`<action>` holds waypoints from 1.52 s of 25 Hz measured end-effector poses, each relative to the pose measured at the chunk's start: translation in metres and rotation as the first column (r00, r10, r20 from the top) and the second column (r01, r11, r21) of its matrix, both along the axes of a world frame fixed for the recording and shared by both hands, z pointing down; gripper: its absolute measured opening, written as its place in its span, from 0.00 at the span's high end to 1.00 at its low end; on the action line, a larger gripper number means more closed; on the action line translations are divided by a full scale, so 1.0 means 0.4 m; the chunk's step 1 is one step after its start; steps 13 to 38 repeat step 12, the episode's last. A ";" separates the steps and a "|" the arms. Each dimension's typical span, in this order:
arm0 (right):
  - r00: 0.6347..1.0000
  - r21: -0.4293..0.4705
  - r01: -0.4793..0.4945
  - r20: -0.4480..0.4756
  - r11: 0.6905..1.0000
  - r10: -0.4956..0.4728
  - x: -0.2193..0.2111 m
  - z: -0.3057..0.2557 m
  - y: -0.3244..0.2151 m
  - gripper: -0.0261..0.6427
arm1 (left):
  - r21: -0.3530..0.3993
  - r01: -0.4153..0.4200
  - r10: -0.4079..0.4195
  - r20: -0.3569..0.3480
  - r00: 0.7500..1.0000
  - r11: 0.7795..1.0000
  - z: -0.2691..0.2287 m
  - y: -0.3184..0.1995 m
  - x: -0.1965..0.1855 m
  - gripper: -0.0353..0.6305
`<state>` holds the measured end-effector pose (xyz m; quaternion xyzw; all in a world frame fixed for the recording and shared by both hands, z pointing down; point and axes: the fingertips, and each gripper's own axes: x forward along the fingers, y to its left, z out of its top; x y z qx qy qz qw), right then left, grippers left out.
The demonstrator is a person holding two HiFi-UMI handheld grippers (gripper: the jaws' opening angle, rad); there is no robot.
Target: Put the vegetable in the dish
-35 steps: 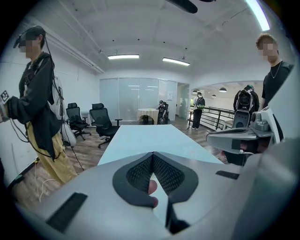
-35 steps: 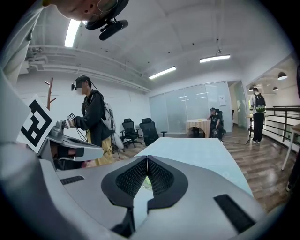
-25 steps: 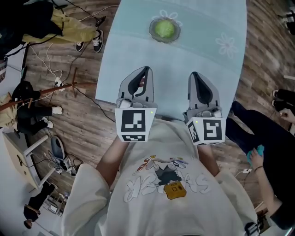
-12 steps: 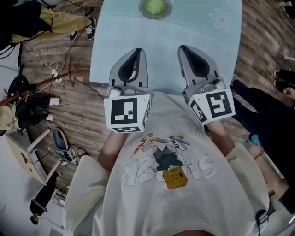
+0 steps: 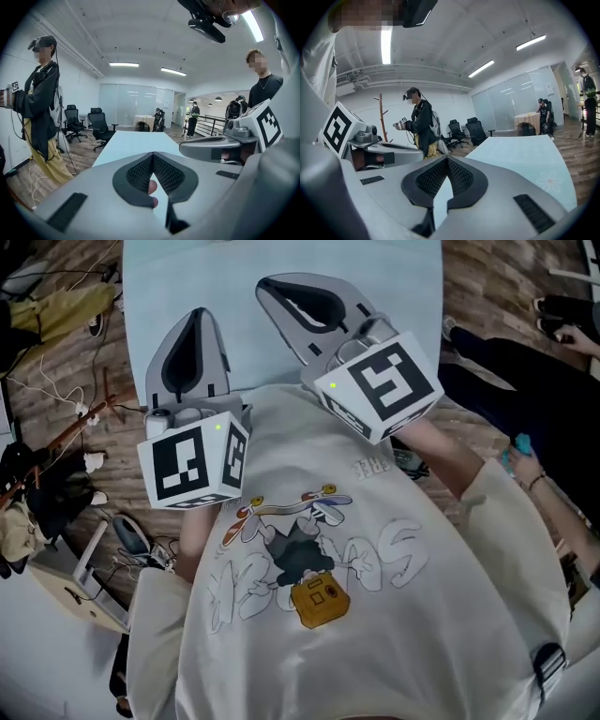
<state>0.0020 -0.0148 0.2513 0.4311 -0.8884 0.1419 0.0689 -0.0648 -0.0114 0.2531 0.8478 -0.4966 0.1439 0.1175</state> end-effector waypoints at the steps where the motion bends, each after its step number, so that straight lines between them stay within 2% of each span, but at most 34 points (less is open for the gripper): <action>1: 1.000 0.001 -0.005 -0.001 1.000 0.005 0.010 -0.003 -0.001 0.93 | -0.004 -0.004 0.004 0.001 1.000 1.000 0.000 -0.001 0.007 0.94; 12: 0.999 0.010 -0.021 -0.041 1.000 0.022 0.039 -0.006 -0.009 0.93 | 0.004 -0.011 0.011 -0.019 1.000 1.000 -0.011 -0.029 0.018 0.94; 38: 0.999 0.010 -0.021 -0.041 1.000 0.022 0.039 -0.006 -0.009 0.93 | 0.004 -0.011 0.011 -0.019 1.000 1.000 -0.011 -0.029 0.018 0.94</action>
